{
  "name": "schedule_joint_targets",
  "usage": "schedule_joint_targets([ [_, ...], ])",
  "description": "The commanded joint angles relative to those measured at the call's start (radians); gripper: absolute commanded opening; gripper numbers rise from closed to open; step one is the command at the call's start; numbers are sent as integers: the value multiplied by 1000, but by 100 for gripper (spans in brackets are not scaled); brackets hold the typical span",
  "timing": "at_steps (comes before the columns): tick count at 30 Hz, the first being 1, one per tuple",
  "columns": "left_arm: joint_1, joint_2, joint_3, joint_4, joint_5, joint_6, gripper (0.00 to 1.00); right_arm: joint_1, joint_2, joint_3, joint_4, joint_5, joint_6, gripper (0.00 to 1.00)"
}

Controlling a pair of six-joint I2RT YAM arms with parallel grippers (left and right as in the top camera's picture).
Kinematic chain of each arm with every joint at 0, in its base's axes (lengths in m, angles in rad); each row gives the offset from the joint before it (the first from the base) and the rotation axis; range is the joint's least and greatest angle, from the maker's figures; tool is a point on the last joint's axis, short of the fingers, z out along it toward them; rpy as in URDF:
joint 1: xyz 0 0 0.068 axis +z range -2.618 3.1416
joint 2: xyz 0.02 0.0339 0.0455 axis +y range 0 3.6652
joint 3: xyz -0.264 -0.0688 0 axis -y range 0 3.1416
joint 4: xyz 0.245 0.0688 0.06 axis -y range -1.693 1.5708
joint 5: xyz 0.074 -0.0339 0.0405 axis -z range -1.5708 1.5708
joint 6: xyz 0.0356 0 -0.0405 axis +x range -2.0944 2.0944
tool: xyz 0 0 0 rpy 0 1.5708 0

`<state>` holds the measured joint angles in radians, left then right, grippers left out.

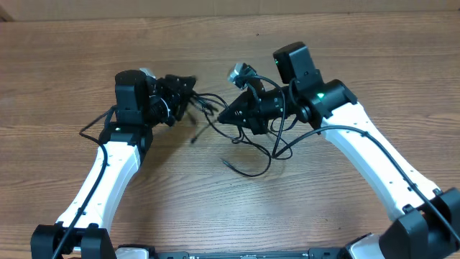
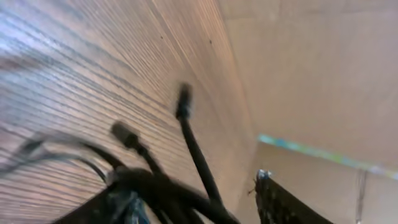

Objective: Untangle cables

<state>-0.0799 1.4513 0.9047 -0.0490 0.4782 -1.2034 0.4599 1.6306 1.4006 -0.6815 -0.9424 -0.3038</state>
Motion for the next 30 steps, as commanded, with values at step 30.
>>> schedule_joint_targets([
  [30,-106,4,17,-245,66,252,95,4,-21,9,198,341,331,4],
])
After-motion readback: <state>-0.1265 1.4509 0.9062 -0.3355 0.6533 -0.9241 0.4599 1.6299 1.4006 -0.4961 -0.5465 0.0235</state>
